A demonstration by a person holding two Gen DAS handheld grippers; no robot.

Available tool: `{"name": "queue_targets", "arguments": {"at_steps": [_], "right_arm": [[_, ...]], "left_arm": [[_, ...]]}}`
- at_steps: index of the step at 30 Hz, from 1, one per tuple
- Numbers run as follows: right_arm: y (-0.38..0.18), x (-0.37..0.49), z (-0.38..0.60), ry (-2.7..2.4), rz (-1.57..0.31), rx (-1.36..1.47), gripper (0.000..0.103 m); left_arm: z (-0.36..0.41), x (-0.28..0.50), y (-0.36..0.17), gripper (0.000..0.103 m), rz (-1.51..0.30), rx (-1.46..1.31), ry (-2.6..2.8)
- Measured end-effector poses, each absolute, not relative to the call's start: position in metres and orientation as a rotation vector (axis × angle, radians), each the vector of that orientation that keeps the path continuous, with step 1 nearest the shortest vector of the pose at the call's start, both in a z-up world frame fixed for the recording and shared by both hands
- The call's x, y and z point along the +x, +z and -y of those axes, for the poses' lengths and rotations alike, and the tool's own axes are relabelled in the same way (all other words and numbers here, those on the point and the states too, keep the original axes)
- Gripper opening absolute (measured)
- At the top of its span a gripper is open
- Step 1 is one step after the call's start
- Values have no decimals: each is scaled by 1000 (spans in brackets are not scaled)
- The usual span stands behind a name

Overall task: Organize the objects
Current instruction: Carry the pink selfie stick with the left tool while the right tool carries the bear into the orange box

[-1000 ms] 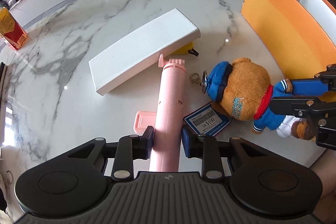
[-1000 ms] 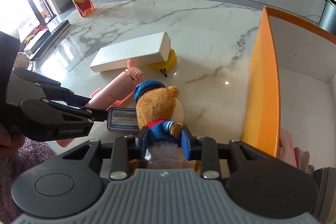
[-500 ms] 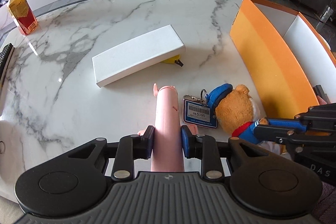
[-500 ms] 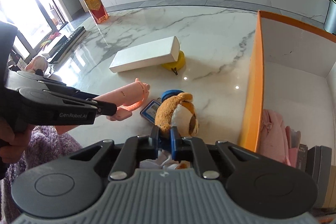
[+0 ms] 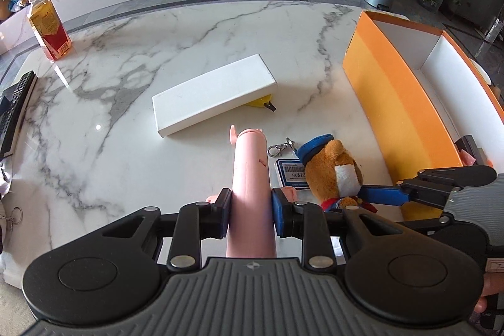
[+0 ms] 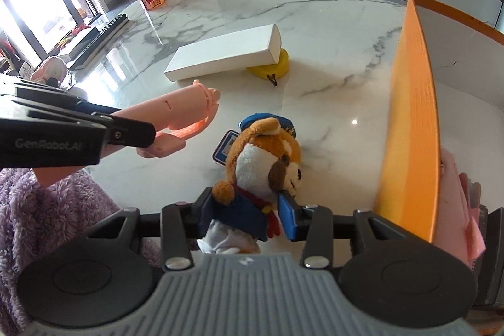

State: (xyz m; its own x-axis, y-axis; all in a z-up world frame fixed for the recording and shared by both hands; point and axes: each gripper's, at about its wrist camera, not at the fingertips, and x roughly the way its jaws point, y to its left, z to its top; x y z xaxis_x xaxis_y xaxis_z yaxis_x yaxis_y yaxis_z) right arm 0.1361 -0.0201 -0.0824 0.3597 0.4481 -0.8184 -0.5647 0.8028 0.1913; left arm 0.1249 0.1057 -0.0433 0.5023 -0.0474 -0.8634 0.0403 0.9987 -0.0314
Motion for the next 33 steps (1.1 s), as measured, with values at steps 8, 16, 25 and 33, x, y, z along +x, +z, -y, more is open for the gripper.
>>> {"name": "queue_targets", "arguments": {"at_steps": [8,16,25,33], "right_arm": [[-61,127,33,655,-964,-87,29],[1,103,63,653,-806,-16,29],[57,96,116,579,-640,54,29],[70,121,177,504,-668,102,29]], "left_arm": [[-97,118,-19,31,-992,-29,-87],[-82,106,23,31,-895,-50,-133],[-48,110,64,31,-800,-88,-245],[-2,140,67,31,-793,-110,-349]]}}
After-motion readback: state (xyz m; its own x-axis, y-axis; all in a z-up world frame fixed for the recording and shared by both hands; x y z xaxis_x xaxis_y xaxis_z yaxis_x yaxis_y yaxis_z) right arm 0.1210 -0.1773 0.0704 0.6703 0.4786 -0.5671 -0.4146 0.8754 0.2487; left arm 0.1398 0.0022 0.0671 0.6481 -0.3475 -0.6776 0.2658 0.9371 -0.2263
